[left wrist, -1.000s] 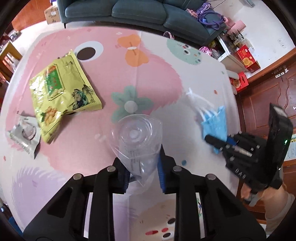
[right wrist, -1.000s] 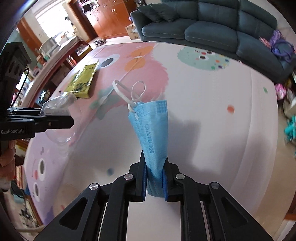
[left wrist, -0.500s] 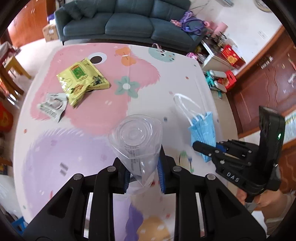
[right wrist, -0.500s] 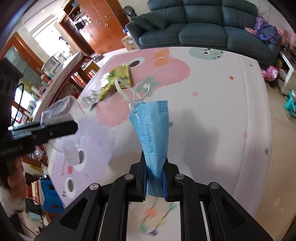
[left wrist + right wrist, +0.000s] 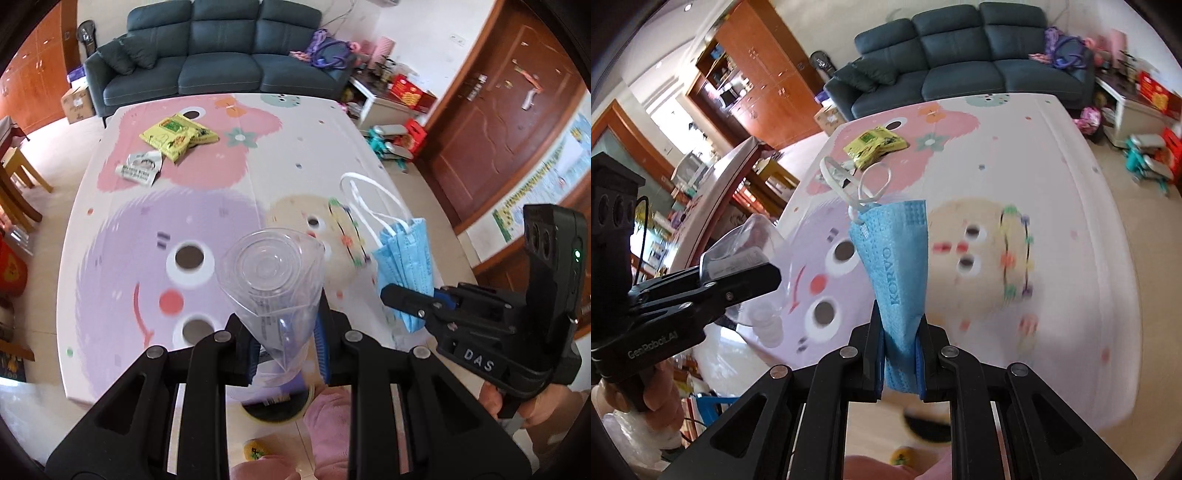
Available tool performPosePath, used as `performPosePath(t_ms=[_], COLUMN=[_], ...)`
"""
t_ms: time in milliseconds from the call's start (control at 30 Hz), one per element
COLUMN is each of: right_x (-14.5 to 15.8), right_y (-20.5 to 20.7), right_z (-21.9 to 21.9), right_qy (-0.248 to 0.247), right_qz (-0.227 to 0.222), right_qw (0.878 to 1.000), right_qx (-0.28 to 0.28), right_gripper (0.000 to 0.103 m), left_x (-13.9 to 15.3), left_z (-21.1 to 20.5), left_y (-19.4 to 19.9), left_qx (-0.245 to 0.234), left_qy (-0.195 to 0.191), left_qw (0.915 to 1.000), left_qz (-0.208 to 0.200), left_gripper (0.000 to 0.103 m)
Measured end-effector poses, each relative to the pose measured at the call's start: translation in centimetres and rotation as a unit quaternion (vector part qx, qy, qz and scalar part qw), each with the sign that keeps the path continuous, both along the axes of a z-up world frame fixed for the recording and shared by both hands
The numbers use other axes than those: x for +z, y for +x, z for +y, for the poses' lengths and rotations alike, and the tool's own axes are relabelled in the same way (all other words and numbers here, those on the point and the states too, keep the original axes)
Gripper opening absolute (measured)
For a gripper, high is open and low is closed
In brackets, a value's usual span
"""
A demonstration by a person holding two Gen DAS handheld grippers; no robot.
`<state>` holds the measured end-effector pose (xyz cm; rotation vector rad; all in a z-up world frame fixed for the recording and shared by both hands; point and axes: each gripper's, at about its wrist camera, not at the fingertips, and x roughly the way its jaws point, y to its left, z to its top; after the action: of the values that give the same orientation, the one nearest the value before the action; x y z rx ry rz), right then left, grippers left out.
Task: Collect trash
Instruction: 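Carry the bottle and mask with both tools over the black bin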
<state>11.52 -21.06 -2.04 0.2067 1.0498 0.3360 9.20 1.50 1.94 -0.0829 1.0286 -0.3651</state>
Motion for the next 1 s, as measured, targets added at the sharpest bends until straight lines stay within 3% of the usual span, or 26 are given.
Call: performPosePath(t_ms=[267,467,600,800,1000], right_x=[-1.1,-2.6,-4.5,-11.0,-22.0], right_y=[-12.4,-18.1,-19.6,-20.7,-20.3], right_z=[3.5,4.3,4.1,3.4,1.6], right_qy=[0.002,-0.009,-0.020,-0.025,-0.021], right_qz=[0.014,0.055,0.087,0.138,0.194], right_qw=[0.999,0.997,0.995,0.989,0.980], right_qx=[-0.039,-0.047,-0.045,-0.036,-0.047], right_gripper=[0.012,0.012,0.012,0.012,0.012], left_x=[-1.0,-2.6,-4.6,-11.9,-22.2], left_z=[2.0,1.8,1.0,-0.2,-0.9], left_y=[-9.6,-14.2,-16.1,-17.9,-17.7], left_qx=[-0.028,-0.040,-0.039,-0.018,0.011], left_qy=[0.009,0.011,0.011,-0.002,-0.007], left_qw=[0.9996,0.9988,0.9987,0.9968,0.9915], left_qz=[0.001,0.025,0.033,0.078,0.129], left_gripper=[0.021,0.021,0.021,0.021,0.022])
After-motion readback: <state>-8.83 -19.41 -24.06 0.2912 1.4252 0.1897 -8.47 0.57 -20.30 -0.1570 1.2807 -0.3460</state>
